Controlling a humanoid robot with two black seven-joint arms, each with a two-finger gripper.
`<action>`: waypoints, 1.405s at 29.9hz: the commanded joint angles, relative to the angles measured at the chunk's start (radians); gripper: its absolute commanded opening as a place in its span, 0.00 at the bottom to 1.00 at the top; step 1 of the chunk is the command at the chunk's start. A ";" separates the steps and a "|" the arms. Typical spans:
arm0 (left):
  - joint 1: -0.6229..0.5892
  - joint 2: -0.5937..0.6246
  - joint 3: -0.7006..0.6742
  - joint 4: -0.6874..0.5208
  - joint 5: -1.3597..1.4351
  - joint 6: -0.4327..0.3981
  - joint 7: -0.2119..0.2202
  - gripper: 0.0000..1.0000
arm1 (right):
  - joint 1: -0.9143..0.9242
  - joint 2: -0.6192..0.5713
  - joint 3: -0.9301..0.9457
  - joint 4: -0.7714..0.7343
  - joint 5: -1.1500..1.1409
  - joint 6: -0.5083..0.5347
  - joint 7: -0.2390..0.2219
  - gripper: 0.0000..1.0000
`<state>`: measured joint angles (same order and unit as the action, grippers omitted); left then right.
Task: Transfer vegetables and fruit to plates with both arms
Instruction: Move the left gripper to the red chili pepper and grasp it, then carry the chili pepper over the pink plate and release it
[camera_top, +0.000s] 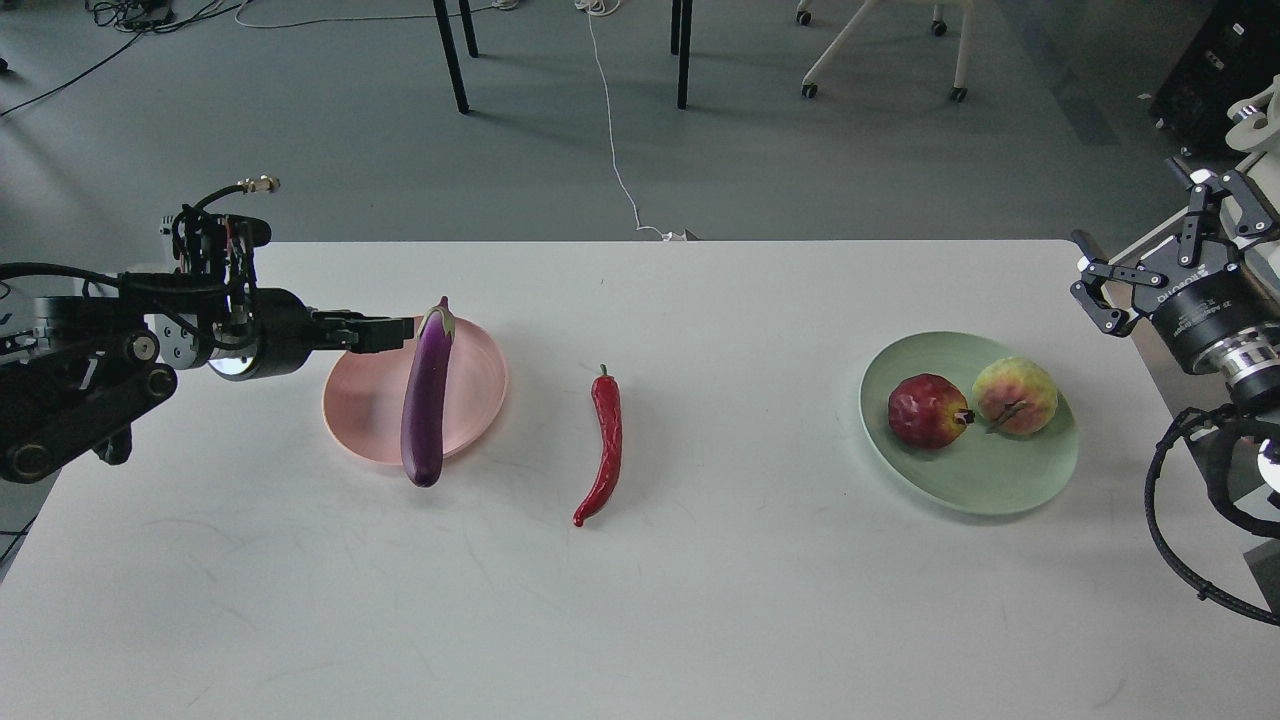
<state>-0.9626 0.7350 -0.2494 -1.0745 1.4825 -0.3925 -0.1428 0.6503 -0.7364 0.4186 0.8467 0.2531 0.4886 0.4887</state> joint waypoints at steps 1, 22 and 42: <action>-0.065 -0.012 -0.002 -0.086 -0.001 -0.005 0.000 0.98 | 0.000 0.000 -0.001 0.000 0.000 0.000 0.000 0.95; -0.025 -0.378 0.117 -0.053 0.053 0.000 0.164 0.98 | -0.044 -0.055 0.003 0.014 -0.009 0.000 0.000 0.95; 0.015 -0.496 0.147 0.093 0.053 0.009 0.196 0.98 | -0.047 -0.064 0.005 0.012 -0.009 0.000 0.000 0.95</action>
<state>-0.9470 0.2444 -0.1052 -0.9885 1.5360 -0.3833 0.0537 0.6057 -0.7988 0.4233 0.8595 0.2439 0.4887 0.4887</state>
